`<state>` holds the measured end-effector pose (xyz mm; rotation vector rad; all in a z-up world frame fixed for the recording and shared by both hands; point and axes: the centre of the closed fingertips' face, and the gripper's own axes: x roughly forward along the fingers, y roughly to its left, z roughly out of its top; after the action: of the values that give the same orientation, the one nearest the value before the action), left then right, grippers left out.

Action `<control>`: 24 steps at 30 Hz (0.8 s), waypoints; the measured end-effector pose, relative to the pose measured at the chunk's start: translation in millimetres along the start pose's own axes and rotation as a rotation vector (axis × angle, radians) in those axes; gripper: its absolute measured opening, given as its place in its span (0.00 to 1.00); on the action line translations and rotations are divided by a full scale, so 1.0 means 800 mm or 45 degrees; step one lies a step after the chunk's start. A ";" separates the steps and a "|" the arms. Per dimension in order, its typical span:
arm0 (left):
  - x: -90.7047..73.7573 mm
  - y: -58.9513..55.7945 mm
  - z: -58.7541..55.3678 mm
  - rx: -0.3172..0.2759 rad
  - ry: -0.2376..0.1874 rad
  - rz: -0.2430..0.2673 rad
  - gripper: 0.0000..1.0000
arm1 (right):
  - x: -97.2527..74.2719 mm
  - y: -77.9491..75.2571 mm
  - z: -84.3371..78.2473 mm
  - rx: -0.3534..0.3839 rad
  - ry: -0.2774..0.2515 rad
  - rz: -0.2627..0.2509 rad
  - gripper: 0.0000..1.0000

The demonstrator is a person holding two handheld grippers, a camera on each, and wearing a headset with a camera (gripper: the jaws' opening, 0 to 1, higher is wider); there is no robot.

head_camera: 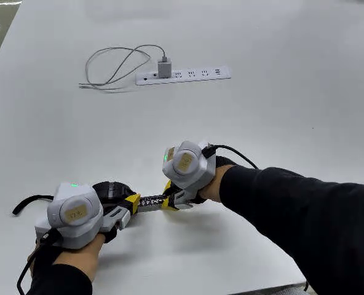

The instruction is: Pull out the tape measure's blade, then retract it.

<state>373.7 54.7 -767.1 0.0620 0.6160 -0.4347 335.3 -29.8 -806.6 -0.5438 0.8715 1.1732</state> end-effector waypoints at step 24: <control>0.000 0.001 0.001 -0.003 -0.009 -0.006 0.58 | 0.011 0.001 0.015 -0.024 -0.022 0.008 0.10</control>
<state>374.1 55.5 -766.6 0.0566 0.6098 -0.4389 339.3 -15.7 -807.0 -0.5462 0.8489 1.1915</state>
